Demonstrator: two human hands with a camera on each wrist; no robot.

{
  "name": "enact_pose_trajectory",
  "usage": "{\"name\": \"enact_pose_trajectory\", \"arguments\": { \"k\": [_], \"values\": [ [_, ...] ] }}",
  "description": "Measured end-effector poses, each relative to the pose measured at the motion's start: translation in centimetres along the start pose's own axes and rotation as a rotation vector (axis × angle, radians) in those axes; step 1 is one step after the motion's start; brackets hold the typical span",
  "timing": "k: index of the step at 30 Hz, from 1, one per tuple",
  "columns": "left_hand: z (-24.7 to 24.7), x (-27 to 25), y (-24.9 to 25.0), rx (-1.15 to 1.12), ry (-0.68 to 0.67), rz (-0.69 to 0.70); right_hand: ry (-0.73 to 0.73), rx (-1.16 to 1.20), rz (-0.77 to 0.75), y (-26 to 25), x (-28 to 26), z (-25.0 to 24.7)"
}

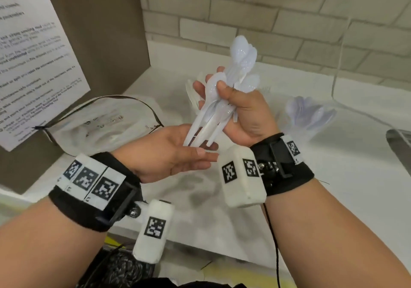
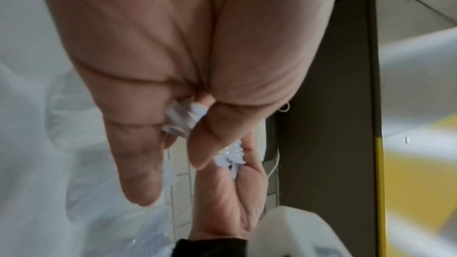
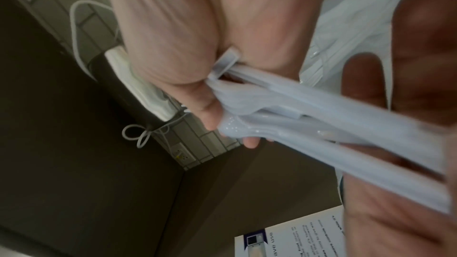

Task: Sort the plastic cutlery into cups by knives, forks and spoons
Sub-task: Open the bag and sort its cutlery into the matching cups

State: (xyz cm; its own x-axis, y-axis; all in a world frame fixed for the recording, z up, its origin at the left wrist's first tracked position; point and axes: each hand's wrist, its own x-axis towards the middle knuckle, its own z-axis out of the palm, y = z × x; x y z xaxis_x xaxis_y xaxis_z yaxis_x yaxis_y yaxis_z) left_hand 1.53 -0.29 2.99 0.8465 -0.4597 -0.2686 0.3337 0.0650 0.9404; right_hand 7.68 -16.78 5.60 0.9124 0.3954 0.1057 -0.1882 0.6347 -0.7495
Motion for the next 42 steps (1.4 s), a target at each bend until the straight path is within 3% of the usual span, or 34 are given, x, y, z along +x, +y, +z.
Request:
{"name": "enact_pose_trajectory", "arguments": {
  "k": [6,9,11,13,16,20,24,28,30,33,36,39,42],
  "values": [
    [0.8,0.4,-0.3,-0.182,-0.095,-0.029,0.087,-0.106,-0.089,0.5,-1.1,1.3],
    [0.8,0.5,-0.1,-0.113,-0.109,-0.049,0.096,-0.130,-0.101,0.8,-1.1,1.2],
    [0.4,0.6,0.6,-0.022,-0.120,0.013,0.091,-0.139,-0.085,0.8,-1.0,0.8],
    [-0.4,0.8,2.3,0.002,-0.014,0.148,0.078,-0.189,-0.031,1.1,-1.2,0.4],
    [-1.2,1.7,5.5,0.119,0.257,0.339,0.004,-0.339,0.118,2.4,-2.2,-0.2],
    [-0.8,2.7,6.8,0.356,0.393,0.412,-0.106,-0.591,0.230,4.0,-3.3,-0.2],
    [0.0,2.7,5.6,0.643,0.361,0.326,-0.104,-0.642,0.237,3.9,-3.3,0.0],
    [-0.2,2.6,4.7,0.764,0.212,0.358,-0.117,-0.712,0.256,4.3,-3.5,-0.1],
    [-0.6,2.4,4.5,0.647,0.152,0.375,-0.070,-0.693,0.238,4.3,-3.4,0.1],
    [-1.4,2.3,3.9,0.187,0.250,0.374,0.095,-0.535,0.113,2.6,-2.3,0.2],
    [-2.0,2.8,2.3,-0.247,0.339,0.166,0.170,-0.394,-0.109,0.1,-0.9,0.9],
    [-2.1,3.2,0.6,-0.413,0.208,-0.087,0.166,-0.337,-0.272,-1.5,0.3,2.4],
    [-1.5,3.5,0.0,-0.551,0.037,-0.202,0.115,-0.351,-0.352,-1.4,0.8,3.8]
  ]
}}
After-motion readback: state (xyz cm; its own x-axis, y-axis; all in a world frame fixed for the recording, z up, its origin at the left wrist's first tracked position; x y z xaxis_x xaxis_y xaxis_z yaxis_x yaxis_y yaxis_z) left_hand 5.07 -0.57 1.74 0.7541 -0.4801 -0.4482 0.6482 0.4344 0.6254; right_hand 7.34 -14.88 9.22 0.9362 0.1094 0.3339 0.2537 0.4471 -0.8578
